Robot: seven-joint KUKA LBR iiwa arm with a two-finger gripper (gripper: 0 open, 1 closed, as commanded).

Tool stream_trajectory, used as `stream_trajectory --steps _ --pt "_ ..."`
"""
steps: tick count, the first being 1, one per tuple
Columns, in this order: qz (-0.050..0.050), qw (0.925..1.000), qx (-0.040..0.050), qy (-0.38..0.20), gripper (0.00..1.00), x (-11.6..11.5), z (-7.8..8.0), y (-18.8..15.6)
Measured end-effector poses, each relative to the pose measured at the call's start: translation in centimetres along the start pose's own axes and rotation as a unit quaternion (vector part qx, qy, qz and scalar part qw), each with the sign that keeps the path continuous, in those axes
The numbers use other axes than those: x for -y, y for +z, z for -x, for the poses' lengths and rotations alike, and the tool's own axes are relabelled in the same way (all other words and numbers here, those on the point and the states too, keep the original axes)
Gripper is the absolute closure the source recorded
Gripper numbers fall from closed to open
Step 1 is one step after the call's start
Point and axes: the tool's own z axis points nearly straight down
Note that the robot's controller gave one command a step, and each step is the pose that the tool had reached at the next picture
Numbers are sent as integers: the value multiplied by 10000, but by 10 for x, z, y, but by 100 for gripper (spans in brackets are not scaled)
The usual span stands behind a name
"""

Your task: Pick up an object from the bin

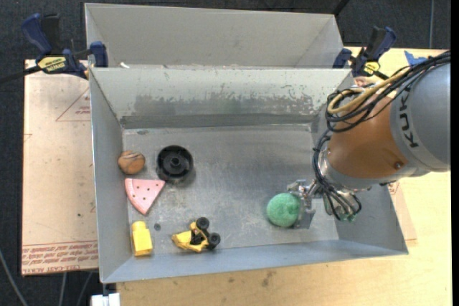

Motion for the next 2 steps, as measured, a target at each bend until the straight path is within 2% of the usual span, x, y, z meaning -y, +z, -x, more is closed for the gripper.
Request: stream_trajectory --steps 1,2 --pt "-1 10000 -1 -2 100 0 0 0" --pt "-4 10000 21 31 100 6 1 -200"
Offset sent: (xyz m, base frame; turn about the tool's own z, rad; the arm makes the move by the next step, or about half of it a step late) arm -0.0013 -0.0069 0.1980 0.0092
